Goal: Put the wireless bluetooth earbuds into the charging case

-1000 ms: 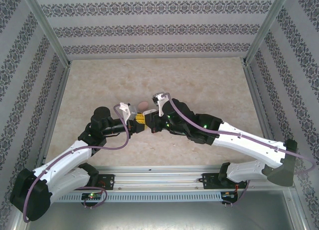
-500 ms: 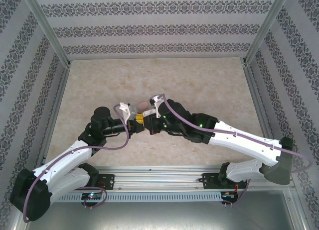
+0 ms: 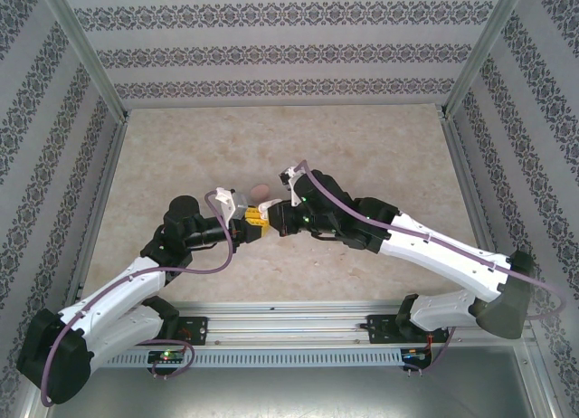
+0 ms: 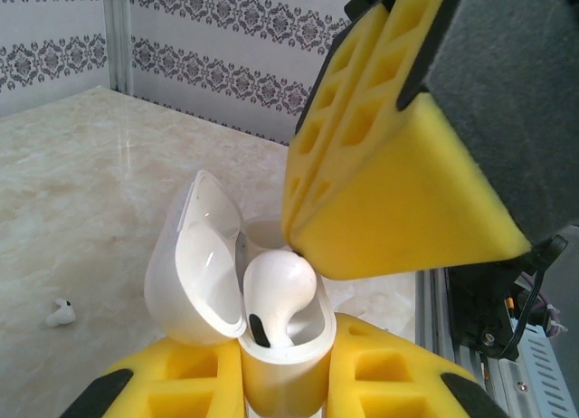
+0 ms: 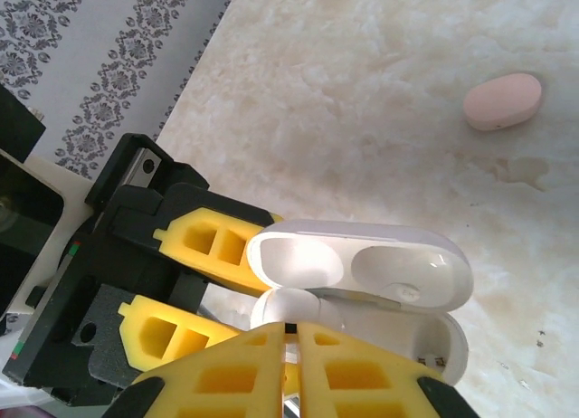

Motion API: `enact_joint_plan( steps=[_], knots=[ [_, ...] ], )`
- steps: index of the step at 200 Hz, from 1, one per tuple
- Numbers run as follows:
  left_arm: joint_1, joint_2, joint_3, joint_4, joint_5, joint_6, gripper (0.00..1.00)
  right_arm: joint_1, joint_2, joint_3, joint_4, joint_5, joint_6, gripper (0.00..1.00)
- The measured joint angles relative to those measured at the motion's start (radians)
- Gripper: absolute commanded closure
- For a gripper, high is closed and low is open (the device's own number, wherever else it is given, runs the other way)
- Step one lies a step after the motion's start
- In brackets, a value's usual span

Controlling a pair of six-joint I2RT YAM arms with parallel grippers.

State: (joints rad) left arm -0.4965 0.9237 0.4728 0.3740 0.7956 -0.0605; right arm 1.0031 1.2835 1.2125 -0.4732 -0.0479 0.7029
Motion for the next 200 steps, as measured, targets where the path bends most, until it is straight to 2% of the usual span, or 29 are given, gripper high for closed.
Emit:
enact_joint_plan(
  steps=[81,122,161,200],
  knots=[
    [0.000,-0.014,-0.009,0.001,0.004,0.000,0.95,0.000,-0.004,0.000,-0.004,-0.048,-0.001,0.88],
    [0.000,-0.014,-0.017,0.009,0.002,0.000,0.95,-0.029,-0.081,0.000,-0.036,-0.021,0.000,0.87],
    [-0.001,-0.012,-0.029,0.014,-0.021,0.005,0.96,-0.138,-0.158,0.000,-0.116,0.059,0.017,0.78],
    [-0.001,0.005,-0.028,-0.002,-0.058,0.048,0.95,-0.317,-0.083,-0.044,-0.183,0.092,0.029,0.75]
  ],
)
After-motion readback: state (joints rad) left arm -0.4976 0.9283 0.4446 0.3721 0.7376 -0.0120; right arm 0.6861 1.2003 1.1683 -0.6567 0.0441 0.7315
